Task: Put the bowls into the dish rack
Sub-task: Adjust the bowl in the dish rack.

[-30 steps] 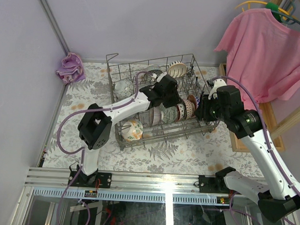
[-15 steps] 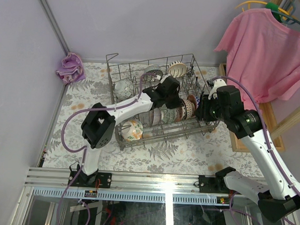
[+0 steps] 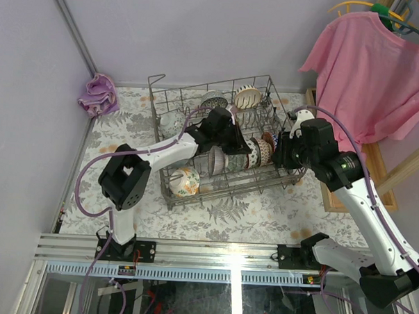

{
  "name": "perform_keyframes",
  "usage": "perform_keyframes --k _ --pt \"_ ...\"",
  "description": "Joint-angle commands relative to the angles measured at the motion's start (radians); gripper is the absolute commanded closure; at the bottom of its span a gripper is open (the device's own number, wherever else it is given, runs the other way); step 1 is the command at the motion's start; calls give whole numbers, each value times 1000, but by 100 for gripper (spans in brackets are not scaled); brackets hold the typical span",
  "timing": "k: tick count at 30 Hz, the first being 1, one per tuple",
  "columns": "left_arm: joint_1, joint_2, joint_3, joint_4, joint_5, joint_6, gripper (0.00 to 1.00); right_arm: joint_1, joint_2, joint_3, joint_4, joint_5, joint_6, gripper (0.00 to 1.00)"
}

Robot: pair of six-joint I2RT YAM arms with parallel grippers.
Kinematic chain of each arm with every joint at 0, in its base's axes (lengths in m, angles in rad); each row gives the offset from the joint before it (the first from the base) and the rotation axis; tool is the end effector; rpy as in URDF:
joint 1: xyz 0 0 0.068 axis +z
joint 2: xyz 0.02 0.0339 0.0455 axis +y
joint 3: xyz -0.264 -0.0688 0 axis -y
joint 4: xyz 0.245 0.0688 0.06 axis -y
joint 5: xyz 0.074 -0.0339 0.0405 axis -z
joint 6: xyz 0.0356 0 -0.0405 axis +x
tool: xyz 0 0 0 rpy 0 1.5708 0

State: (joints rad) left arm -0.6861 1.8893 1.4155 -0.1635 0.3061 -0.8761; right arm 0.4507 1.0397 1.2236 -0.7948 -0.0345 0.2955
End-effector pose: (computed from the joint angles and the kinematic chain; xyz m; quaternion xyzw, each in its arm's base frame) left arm 0.3296 -0.2838 0.2416 -0.0154 0.8851 -0.4098 0.2200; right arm 0.1848 0.0908 0.3821 -0.0767 0.8836 0.1825 0.4243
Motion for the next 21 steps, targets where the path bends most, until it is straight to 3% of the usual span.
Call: perform_keyframes --k 1,9,21 --pt "37 -28 -24 179 181 49 100 -4 6 5 23 16 -8 58" --pt "41 35 32 176 293 75 100 -5 8 2 24 21 -6 58" --pt "99 43 -19 156 236 49 100 -4 0 -7 27 22 -7 58"
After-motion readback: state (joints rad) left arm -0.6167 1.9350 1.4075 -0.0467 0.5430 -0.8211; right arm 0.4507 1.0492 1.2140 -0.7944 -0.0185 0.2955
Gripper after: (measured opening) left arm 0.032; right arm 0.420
